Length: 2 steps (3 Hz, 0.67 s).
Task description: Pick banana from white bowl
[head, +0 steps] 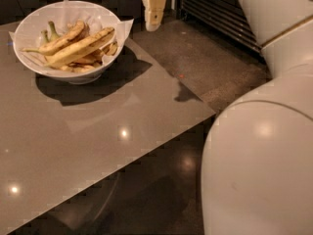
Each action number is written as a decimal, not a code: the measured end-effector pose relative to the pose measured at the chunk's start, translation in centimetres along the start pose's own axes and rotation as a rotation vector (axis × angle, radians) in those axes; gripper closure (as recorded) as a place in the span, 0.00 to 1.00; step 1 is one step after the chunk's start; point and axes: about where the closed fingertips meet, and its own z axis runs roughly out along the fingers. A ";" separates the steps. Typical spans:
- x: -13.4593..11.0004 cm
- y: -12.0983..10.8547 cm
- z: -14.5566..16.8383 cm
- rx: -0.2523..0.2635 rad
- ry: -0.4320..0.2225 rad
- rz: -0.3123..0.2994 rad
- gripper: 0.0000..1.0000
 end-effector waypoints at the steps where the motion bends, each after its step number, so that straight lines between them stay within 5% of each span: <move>1: -2.2 -1.6 1.8 -0.017 -0.032 -0.075 0.00; 2: -2.3 -2.3 1.9 0.008 -0.044 -0.070 0.00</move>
Offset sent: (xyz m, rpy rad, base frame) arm 0.0088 0.0207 -0.0025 0.0092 0.0084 0.0631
